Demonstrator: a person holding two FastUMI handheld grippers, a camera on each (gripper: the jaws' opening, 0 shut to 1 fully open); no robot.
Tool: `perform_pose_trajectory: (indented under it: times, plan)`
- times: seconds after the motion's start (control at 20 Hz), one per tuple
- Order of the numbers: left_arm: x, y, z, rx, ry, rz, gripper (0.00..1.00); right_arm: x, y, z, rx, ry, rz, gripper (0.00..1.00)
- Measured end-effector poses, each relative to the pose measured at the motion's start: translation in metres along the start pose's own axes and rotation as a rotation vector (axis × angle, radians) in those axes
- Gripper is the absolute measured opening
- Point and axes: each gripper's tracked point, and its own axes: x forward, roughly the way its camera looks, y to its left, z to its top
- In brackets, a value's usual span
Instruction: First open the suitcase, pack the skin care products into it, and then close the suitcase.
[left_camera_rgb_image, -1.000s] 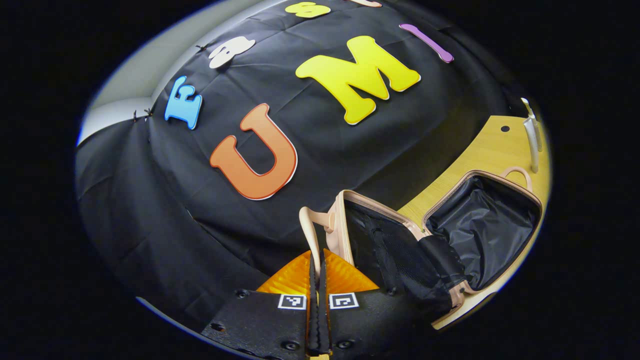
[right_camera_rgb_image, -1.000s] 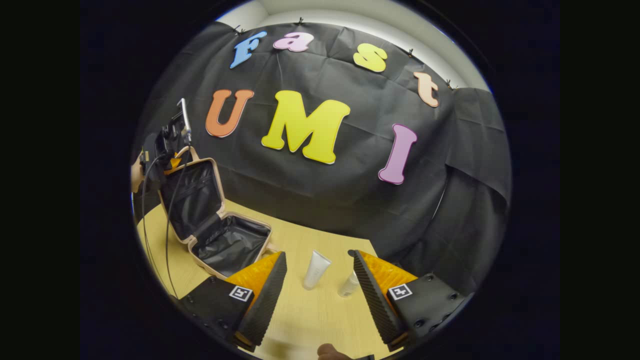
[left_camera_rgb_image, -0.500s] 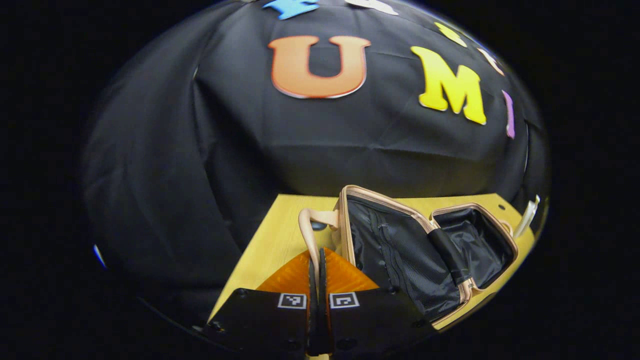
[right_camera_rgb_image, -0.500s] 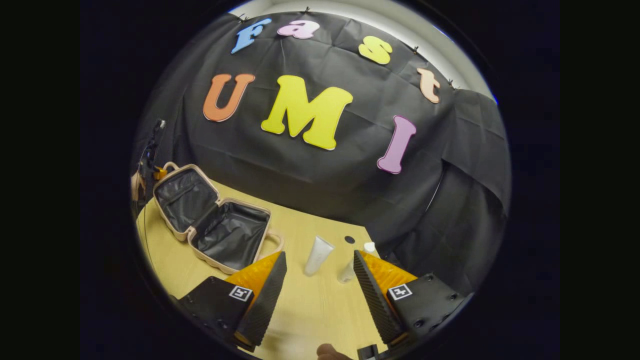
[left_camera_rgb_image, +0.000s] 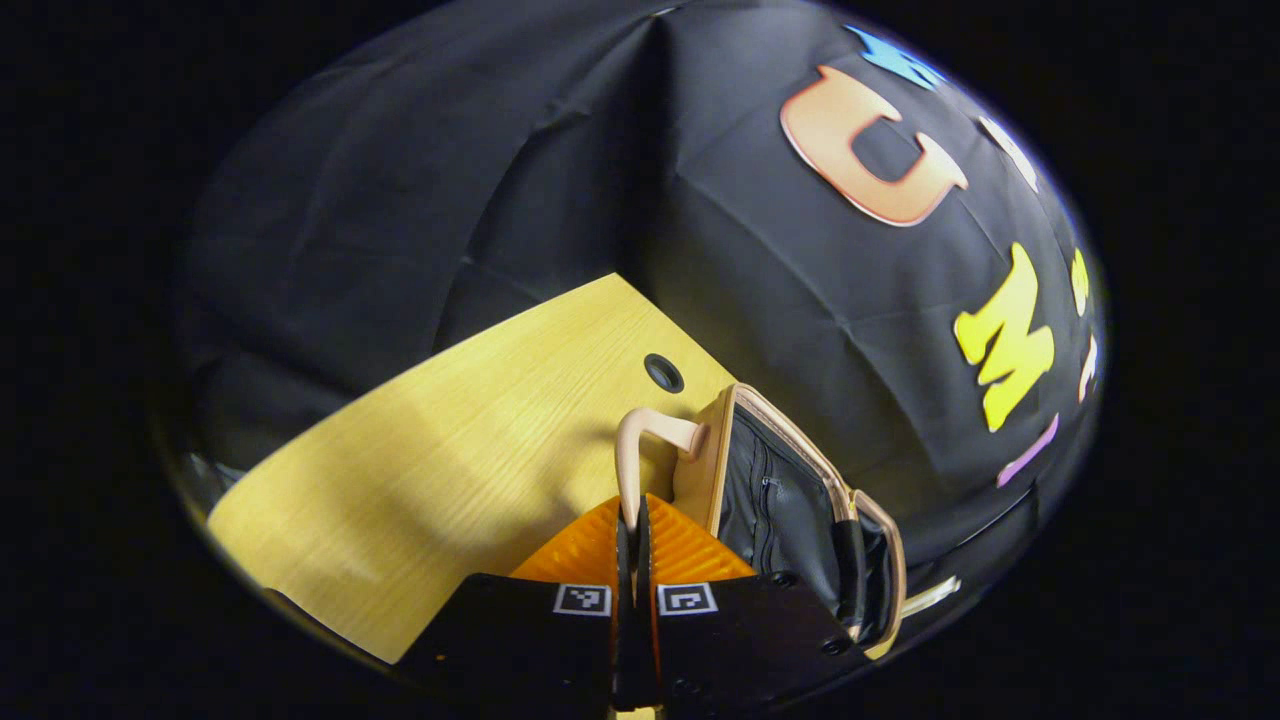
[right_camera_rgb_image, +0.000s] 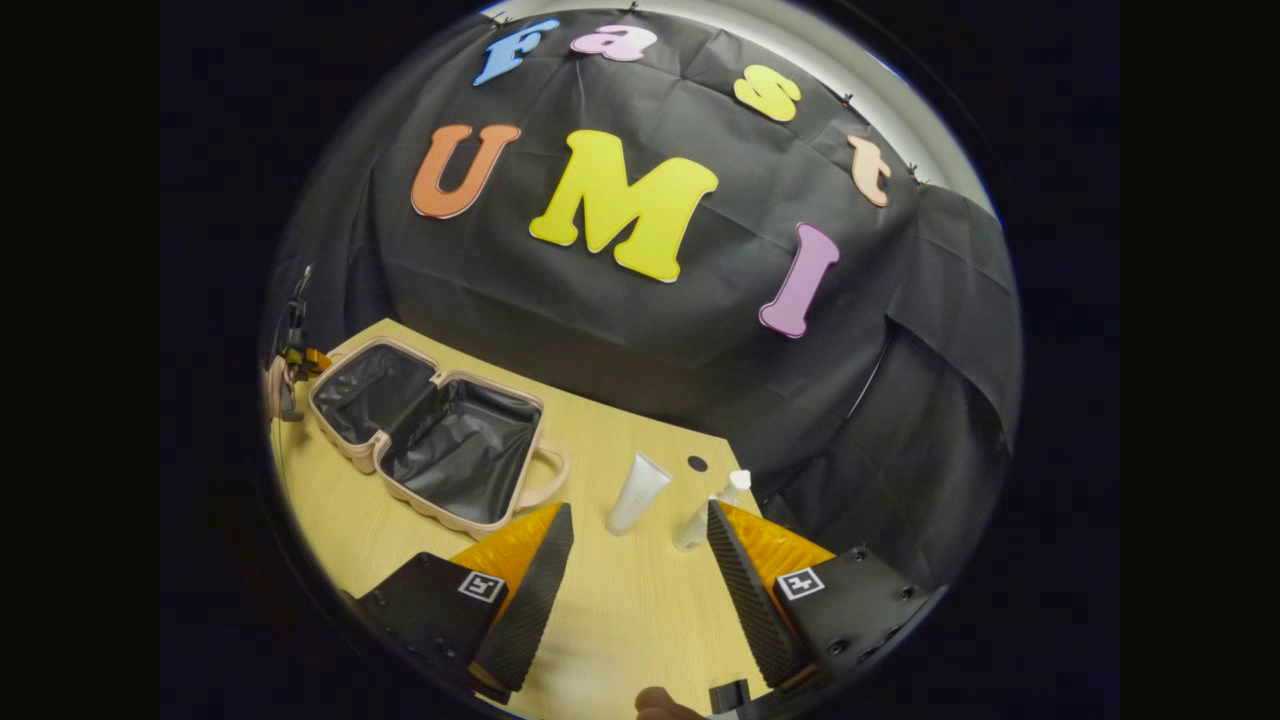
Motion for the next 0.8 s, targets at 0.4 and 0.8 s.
perform_pose_trajectory:
  times: [0.4,0.8]
  plan:
    - [0.002,0.003,0.001,-0.369,-0.017,-0.073,0.04,0.007,-0.002,-0.002,0.012,0.012,0.005,0.8]
    - [-0.021,-0.023,0.022,-0.609,-0.127,-0.145,0.83,0.007,-0.005,-0.001,-0.046,-0.052,0.057,0.8]
